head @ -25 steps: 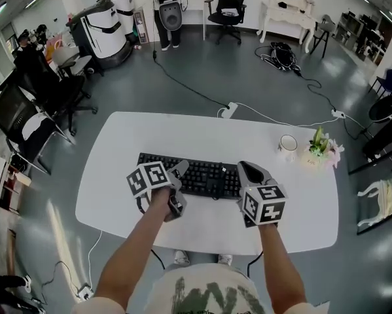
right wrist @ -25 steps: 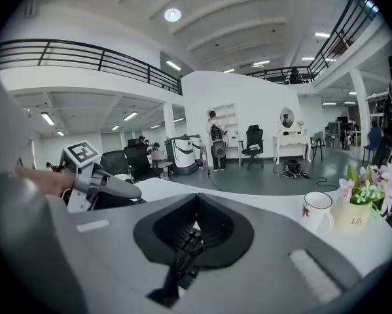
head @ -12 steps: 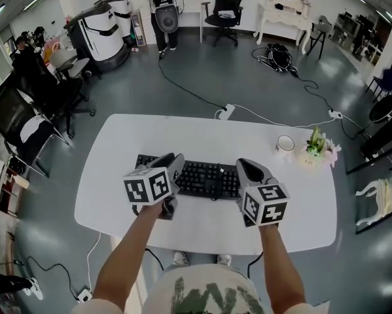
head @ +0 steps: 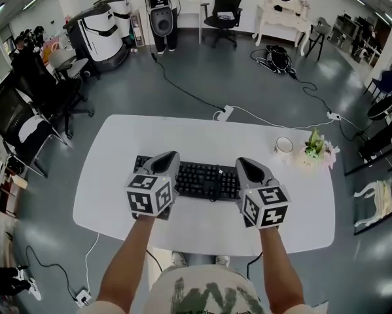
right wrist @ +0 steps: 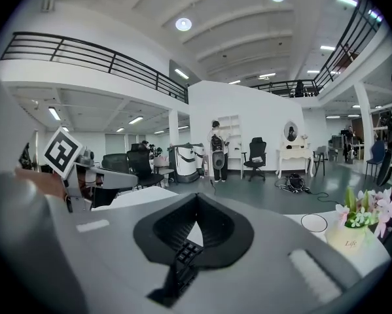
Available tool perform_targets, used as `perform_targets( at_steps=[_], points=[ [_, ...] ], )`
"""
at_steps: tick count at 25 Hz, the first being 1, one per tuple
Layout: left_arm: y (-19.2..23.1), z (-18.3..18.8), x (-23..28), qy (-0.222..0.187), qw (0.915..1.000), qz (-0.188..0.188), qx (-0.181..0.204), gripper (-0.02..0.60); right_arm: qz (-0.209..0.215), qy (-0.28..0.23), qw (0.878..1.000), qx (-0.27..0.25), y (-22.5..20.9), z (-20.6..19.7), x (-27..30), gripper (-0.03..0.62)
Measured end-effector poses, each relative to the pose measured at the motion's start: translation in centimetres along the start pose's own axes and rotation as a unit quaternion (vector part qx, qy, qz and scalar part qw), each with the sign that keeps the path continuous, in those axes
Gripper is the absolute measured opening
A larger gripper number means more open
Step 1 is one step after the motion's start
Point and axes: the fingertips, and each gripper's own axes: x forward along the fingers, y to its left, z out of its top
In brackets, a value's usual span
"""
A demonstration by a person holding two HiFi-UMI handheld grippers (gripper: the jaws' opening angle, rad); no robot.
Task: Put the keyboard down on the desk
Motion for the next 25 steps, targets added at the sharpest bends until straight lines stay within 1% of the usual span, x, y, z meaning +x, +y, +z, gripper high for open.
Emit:
perform_targets(
  at_steps=[3, 7, 14, 25],
  points=[
    [0.29, 0.21, -0.35, -0.005, 0.9999, 0.003, 0.014, 0.003, -0.002, -0.003, 1.000, -0.004, 0.11, 0.29, -0.16, -0.002],
    [0.26, 0.32, -0.59, -0.011, 0.9996, 0.003, 0.026, 0.003, -0.001, -0.005, 1.000, -0.011, 0.35, 0.50, -0.21, -0.003],
    [0.20, 0.00, -0.37, -0.010, 0.9995, 0.005, 0.028, 0.003, -0.006, -0.006, 1.000, -0.013, -0.17, 0.43, -0.23, -0.002],
    [-0.02, -0.24, -0.33, -0.007, 0.9994, -0.002, 0.034, 0.003, -0.005, -0.006, 1.000, -0.014, 0.18, 0.35, -0.09, -0.002]
  ],
)
